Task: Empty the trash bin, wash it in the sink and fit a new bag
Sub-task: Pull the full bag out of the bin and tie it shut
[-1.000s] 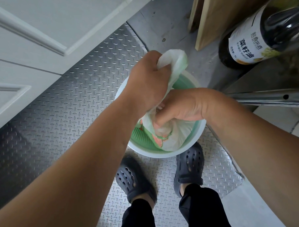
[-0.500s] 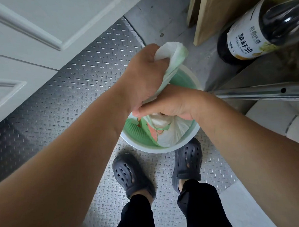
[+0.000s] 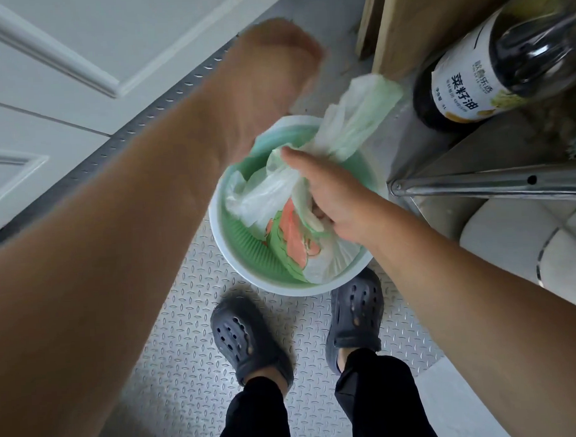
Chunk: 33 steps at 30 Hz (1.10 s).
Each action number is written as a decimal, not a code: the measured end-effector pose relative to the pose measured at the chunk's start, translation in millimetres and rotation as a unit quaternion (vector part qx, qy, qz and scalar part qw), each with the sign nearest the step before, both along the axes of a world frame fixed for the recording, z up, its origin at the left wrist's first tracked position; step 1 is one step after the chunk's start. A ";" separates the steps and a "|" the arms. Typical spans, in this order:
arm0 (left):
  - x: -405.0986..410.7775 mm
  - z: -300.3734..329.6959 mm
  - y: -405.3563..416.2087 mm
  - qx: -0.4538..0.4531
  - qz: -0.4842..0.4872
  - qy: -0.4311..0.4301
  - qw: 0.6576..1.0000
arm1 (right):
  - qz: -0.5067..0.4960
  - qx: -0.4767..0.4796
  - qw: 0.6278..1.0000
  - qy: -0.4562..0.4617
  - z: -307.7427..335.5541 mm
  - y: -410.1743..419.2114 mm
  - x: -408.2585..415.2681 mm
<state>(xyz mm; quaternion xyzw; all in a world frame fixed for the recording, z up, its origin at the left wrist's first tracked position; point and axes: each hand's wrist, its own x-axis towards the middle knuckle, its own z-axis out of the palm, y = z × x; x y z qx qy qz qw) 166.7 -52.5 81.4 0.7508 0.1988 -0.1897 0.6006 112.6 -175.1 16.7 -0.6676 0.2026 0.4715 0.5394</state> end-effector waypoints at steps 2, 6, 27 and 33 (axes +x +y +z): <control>-19.7 -13.9 7.1 0.047 0.121 -0.021 0.991 | -0.076 0.032 0.996 0.039 1.5 -2.9 1.1; -83.2 -41.3 -1.1 0.050 0.168 0.015 0.984 | -0.166 0.056 0.984 0.037 1.2 -5.5 -4.1; -111.3 -48.9 -43.3 0.286 -0.088 -0.067 0.952 | -0.221 0.031 0.970 -0.091 -5.4 -12.8 -8.5; -111.3 -58.2 -36.3 0.221 -0.081 -0.110 0.966 | -0.130 -0.033 0.989 -0.059 -8.1 -26.4 -4.7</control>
